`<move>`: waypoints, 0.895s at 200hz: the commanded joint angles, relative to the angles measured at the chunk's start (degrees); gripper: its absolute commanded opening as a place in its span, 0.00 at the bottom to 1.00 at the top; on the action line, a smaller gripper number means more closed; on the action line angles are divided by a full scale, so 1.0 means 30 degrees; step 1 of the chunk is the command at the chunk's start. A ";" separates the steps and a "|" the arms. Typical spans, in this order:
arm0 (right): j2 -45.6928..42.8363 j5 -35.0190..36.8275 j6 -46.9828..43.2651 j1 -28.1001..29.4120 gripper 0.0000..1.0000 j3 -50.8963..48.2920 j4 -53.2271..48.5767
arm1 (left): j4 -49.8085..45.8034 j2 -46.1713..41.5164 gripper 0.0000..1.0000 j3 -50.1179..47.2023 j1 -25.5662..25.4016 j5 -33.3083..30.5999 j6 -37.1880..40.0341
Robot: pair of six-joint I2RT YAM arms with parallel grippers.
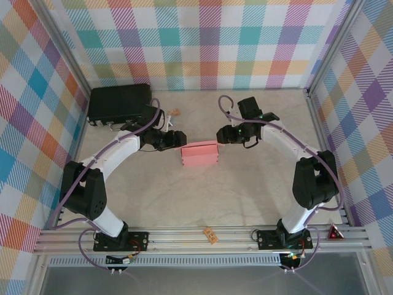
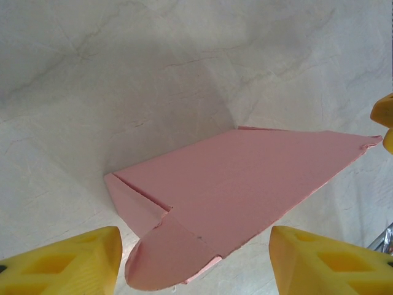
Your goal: Fold the paper box
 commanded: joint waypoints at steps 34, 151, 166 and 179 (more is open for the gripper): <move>-0.0002 -0.0916 0.0264 -0.0067 0.48 -0.0313 0.0162 | 0.0008 -0.0092 0.61 -0.0123 0.0040 0.0398 -0.0060; -0.0506 -0.1410 0.0542 -0.0031 0.49 -0.1043 0.0510 | -0.0021 -0.0289 0.59 -0.0321 0.0055 0.0539 -0.0036; -0.0638 -0.1393 0.0571 -0.0042 0.49 -0.1177 0.0598 | 0.0008 -0.0316 0.59 -0.0321 0.0055 0.0542 -0.0018; -0.0661 -0.1448 0.0545 -0.0038 0.49 -0.1223 0.0582 | 0.0023 -0.0340 0.59 -0.0328 0.0055 0.0548 -0.0018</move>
